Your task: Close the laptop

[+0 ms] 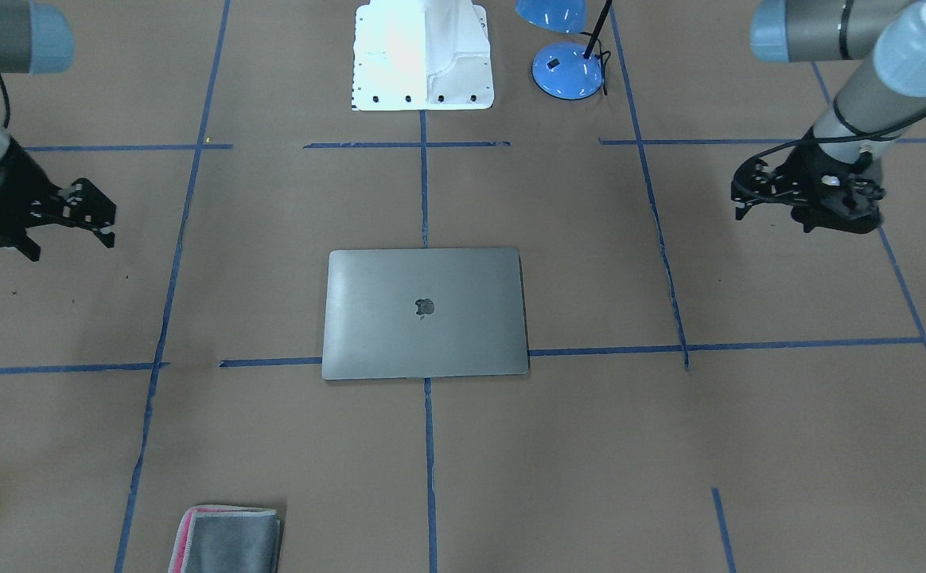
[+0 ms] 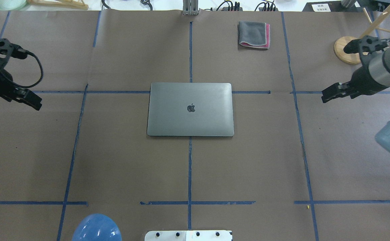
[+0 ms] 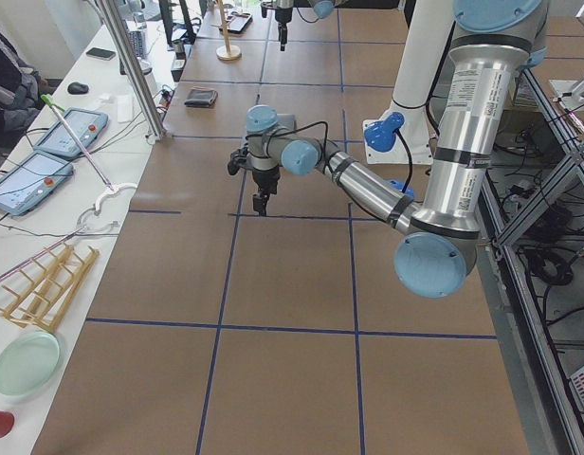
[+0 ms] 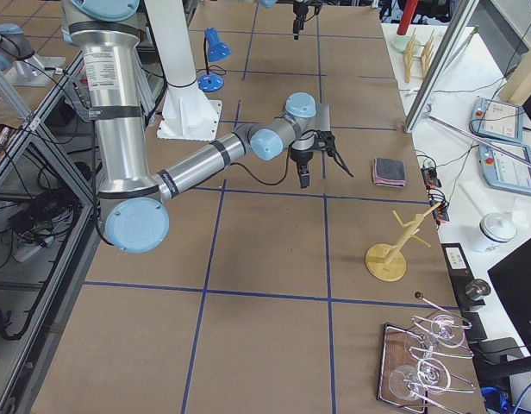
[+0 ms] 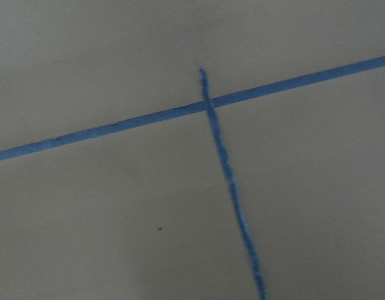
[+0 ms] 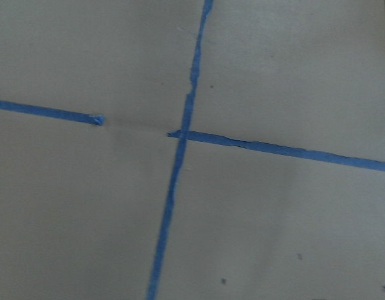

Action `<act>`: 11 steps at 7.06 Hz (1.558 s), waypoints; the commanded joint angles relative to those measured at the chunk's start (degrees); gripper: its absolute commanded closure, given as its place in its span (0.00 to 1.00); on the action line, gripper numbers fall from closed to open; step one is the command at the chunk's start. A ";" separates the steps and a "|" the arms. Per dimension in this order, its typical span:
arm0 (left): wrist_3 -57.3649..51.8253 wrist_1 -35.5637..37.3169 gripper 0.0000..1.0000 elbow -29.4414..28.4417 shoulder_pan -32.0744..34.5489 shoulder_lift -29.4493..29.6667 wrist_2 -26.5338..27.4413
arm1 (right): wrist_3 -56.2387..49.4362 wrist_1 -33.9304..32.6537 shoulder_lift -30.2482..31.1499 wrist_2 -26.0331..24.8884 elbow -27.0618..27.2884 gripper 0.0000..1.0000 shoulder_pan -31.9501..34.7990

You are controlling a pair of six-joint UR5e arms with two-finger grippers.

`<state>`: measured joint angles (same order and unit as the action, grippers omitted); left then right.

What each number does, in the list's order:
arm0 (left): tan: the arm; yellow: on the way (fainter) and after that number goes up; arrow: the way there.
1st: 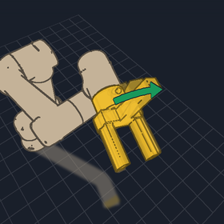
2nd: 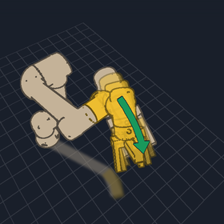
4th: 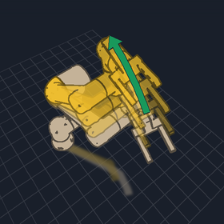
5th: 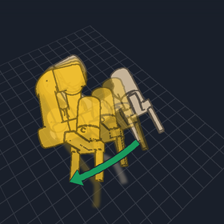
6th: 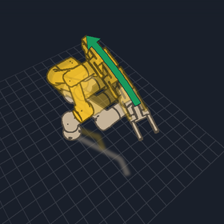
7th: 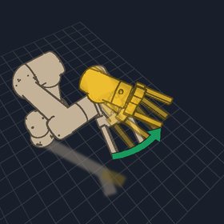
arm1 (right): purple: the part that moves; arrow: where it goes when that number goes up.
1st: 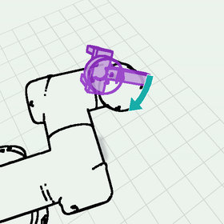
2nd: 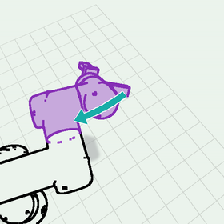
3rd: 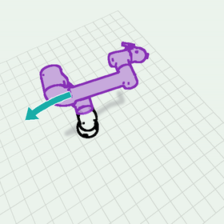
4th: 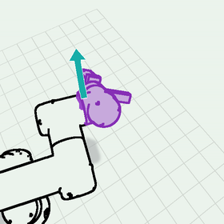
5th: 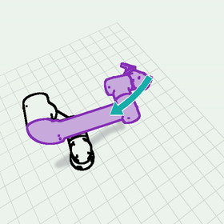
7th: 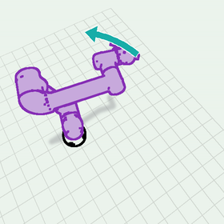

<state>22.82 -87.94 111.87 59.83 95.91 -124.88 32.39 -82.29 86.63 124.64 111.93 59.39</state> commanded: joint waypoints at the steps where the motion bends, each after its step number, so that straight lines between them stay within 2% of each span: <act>1: -5.68 -0.30 0.01 -0.15 10.17 -7.28 -1.33 | -17.82 -0.23 8.96 3.58 -0.04 0.01 9.82; 3: -18.80 0.22 0.00 -2.34 18.18 -9.86 -1.41 | -30.58 -0.93 15.91 6.48 -0.48 0.01 19.92; 5: -26.90 0.05 0.00 -5.85 24.77 -12.67 -5.00 | -34.33 -4.07 19.79 8.42 -1.10 0.01 27.32; 7: -28.62 0.22 0.00 -10.07 29.27 -14.77 -9.75 | -33.37 -6.56 20.94 7.63 -1.18 0.01 28.50; 9: -28.36 0.13 0.00 -10.35 29.46 -17.85 -9.85 | -33.01 -5.95 20.60 8.07 -4.60 0.01 28.41; 11: -28.35 -0.74 0.00 -10.53 29.46 -19.17 -9.94 | -33.01 -5.77 20.51 8.42 -4.35 0.01 28.41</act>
<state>-5.55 -88.02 101.39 89.25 77.65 -134.80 -0.64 -88.18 107.20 132.86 107.66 87.80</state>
